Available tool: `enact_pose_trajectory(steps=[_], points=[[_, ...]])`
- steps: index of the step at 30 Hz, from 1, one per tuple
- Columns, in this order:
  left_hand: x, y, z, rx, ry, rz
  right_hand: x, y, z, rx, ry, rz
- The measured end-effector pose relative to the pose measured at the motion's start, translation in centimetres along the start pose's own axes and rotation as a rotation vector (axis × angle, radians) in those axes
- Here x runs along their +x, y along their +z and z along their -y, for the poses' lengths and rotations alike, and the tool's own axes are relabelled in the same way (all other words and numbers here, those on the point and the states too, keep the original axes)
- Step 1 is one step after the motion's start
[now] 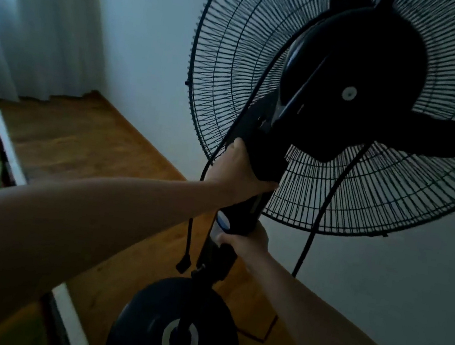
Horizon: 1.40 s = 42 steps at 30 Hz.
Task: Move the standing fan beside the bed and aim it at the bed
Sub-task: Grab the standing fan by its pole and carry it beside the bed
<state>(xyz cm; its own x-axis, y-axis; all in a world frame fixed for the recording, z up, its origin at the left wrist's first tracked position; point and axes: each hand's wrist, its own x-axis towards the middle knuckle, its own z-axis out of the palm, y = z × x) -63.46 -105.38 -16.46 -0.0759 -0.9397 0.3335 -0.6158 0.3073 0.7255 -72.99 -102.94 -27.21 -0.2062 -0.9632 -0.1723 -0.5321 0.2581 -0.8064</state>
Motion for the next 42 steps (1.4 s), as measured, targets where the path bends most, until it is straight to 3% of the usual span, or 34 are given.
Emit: enact_pose_trajectory(steps=[12, 23, 29, 42], points=[[-10.6, 0.4, -12.2, -0.028, -0.055, -0.092, -11.8, -11.0, -3.3, -0.115, -0.056, 0.073], [-21.2, -1.8, -17.0, 0.007, -0.253, -0.222, -22.6, -14.8, -5.1, -0.195, -0.213, 0.322], [-26.4, -6.2, -15.9, 0.012, -0.345, -0.304, -28.9, -12.8, -2.8, -0.191, -0.279, 0.517], [-43.6, -20.9, -11.9, 0.119, -0.518, -0.536, -44.3, 1.2, 1.7, -0.24, -0.321, 0.696]])
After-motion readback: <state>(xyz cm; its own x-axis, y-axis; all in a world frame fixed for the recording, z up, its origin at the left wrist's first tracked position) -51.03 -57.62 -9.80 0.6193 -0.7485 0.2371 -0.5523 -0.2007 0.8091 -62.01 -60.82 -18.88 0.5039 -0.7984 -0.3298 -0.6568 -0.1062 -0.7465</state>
